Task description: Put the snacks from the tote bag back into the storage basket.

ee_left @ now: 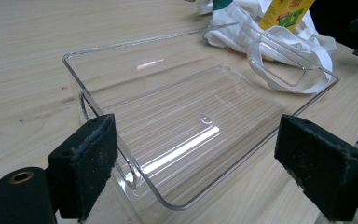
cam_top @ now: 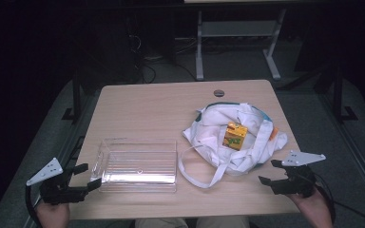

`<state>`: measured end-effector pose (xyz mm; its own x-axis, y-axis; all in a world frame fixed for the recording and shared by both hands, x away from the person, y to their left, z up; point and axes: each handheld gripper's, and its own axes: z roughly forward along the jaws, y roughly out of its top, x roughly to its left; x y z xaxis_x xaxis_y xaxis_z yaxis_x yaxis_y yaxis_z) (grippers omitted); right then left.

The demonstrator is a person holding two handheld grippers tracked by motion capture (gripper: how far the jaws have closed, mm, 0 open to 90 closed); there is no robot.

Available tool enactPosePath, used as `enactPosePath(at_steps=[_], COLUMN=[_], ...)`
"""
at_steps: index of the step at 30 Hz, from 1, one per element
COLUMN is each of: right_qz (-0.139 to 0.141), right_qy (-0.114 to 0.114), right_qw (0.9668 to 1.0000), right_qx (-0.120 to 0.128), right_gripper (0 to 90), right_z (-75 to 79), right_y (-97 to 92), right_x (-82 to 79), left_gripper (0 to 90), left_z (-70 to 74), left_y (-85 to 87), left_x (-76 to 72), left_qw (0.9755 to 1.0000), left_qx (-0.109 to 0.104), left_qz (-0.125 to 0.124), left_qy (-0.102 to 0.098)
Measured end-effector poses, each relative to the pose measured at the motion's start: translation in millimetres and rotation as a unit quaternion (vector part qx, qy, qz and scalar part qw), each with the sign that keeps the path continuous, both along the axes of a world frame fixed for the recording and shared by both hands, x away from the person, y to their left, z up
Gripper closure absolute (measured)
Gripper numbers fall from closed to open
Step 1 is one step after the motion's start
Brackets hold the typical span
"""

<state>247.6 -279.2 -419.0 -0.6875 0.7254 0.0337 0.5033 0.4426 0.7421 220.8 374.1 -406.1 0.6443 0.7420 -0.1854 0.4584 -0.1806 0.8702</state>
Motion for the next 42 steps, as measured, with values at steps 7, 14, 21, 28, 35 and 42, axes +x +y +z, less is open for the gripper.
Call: enactPosePath(at_steps=[7, 14, 21, 28, 35, 42], right_qz=[0.004, 0.008, 0.012, 0.022, 0.030, 0.034], right_qy=[0.010, 0.012, 0.018, 0.024, 0.023, 0.023], right_qw=[0.9999, 0.9997, 0.9995, 0.9990, 0.9984, 0.9980], right_qx=[-0.010, -0.017, -0.024, -0.032, -0.043, -0.047], right_gripper=[22.3, 21.9, 20.2, 19.2, 19.0, 18.8], right_z=[4.8, 16.6, 24.1, 32.2, 44.5, 55.5], right_y=[3.3, 5.5, 6.2, 8.4, 12.1, 15.5], right_x=[5.0, 12.8, 22.2, 32.6, 41.7, 49.9], left_gripper=[12.8, 12.7, 12.7, 12.7, 12.7, 12.7], left_z=[-0.2, 0.2, 0.2, 0.3, 0.5, 0.4], left_y=[0.6, 1.0, 1.3, 2.4, 2.5, 3.5], left_x=[0.3, -0.4, -0.4, -0.6, -0.6, -0.9], left_qw=[1.0000, 1.0000, 1.0000, 1.0000, 1.0000, 1.0000], left_qx=[-0.004, -0.004, -0.004, -0.004, -0.007, -0.007], left_qz=[0.001, 0.002, 0.004, 0.003, 0.004, 0.006], left_qy=[-0.001, -0.002, -0.001, -0.003, -0.002, -0.001])
